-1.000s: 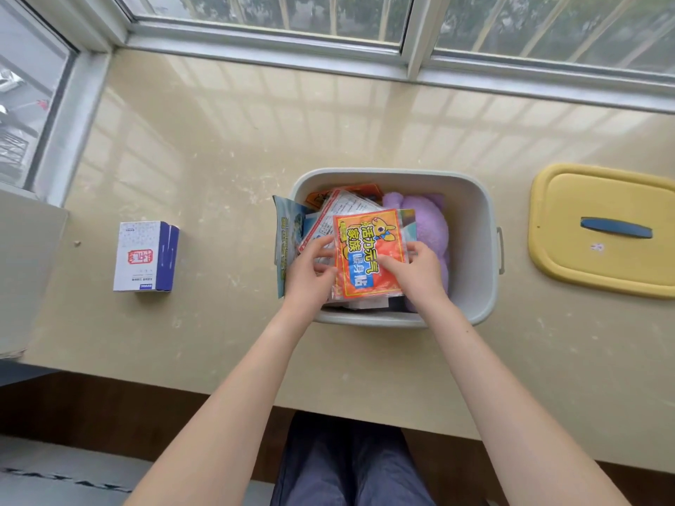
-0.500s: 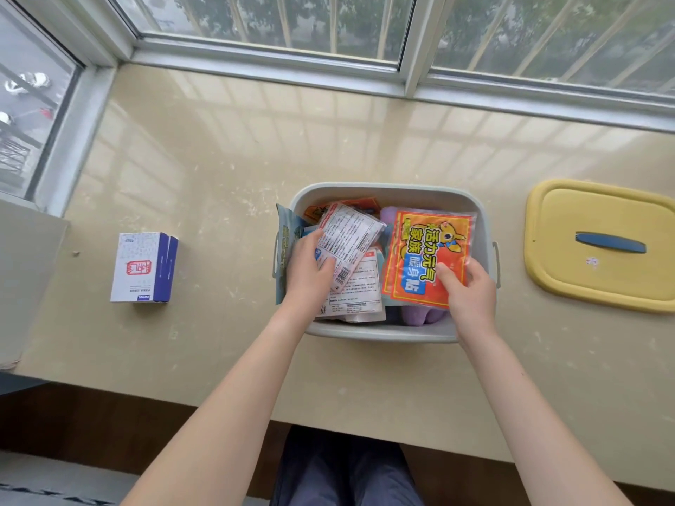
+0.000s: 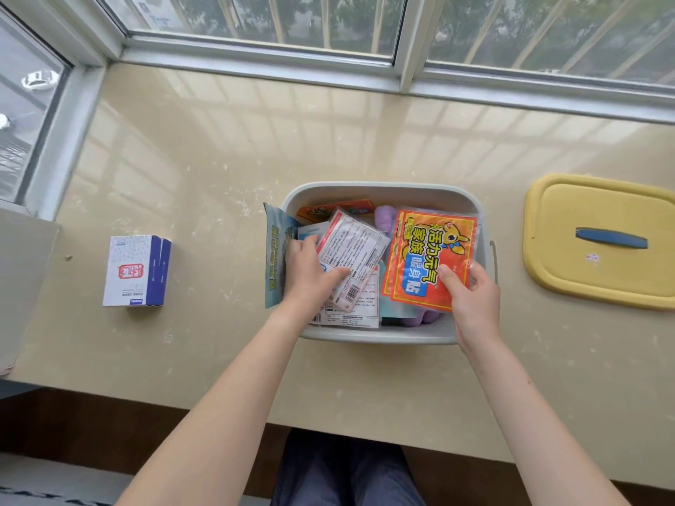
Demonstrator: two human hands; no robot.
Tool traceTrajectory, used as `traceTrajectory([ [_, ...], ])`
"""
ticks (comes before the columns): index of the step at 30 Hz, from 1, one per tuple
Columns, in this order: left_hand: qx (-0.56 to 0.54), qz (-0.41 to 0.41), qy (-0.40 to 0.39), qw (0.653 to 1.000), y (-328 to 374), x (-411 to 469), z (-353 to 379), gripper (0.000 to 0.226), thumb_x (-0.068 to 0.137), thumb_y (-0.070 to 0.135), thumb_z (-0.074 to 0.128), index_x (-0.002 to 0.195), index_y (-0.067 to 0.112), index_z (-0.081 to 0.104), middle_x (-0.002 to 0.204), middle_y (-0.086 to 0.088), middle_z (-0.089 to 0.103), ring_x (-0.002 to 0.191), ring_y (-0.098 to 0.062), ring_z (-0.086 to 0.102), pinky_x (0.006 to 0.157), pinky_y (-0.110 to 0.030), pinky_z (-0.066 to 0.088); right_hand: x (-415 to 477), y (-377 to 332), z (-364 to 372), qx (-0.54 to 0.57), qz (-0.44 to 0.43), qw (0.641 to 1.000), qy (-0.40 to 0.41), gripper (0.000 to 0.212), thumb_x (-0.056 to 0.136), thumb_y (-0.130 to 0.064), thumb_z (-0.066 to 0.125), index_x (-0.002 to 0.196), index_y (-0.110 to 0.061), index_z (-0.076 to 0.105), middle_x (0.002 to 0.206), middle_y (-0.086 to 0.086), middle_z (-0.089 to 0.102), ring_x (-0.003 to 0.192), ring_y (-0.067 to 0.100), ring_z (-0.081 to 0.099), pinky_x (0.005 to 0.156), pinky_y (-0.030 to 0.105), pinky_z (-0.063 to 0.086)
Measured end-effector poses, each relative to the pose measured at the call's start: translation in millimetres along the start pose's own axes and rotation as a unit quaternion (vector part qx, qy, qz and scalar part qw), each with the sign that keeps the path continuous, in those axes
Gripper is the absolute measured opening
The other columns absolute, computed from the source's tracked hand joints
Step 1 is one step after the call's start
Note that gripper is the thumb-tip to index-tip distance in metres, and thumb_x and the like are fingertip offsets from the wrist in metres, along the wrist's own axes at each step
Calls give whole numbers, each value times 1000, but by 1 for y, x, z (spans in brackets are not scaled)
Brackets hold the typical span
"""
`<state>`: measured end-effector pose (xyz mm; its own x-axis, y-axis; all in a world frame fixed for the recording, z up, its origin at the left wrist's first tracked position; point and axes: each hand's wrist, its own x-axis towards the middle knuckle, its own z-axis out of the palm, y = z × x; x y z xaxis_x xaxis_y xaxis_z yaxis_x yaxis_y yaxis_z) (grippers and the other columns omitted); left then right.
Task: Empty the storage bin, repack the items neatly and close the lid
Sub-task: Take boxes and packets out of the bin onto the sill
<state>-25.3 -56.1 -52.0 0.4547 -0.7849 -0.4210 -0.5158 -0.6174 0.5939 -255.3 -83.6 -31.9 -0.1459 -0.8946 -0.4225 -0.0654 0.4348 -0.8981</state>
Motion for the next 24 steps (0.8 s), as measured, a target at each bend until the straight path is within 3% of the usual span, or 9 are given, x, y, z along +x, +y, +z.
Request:
traceTrajectory([
  [4,-118,12,-7,993,5,-6,-11,11,88,23,67,97,19,62,100,2,65,90,-14,64,78,-28,51,-4,-6,-6,2,0,1000,10,13,91,-8,65,95,-20,66,93,-2,72,74,2,68,66,20,56],
  [6,-173,2,-34,984,9,-9,-20,1,93,20,60,94,20,59,93,3,69,82,-13,67,65,-25,52,-6,-11,-10,5,2,1000,13,14,91,-8,65,94,-21,66,93,-3,72,74,3,68,67,21,56],
  [10,-195,13,-83,977,17,-11,-38,9,95,15,58,90,21,53,88,-1,71,68,-10,69,54,-22,52,-10,-16,-18,14,5,1000,19,13,92,-8,65,97,-20,66,95,-1,72,76,5,69,67,21,57],
  [15,-7,70,-147,987,7,-9,-35,8,94,21,59,98,18,53,86,5,63,74,-8,59,57,-24,43,-13,-14,-22,15,5,1000,14,14,92,-8,65,99,-20,66,97,0,72,80,8,69,69,23,58],
  [19,82,109,-122,983,-6,-4,-18,18,91,28,63,106,19,57,99,5,50,96,-16,52,76,-26,37,-16,-6,-20,4,11,1000,10,12,92,-11,65,96,-22,65,97,-1,73,78,6,70,66,21,57],
  [24,140,156,-124,970,-13,-10,-15,41,81,36,71,117,27,54,122,5,42,116,-15,34,94,-31,37,-18,-5,-17,7,16,1000,10,11,92,-12,65,98,-21,64,96,-3,72,78,5,71,64,19,56],
])
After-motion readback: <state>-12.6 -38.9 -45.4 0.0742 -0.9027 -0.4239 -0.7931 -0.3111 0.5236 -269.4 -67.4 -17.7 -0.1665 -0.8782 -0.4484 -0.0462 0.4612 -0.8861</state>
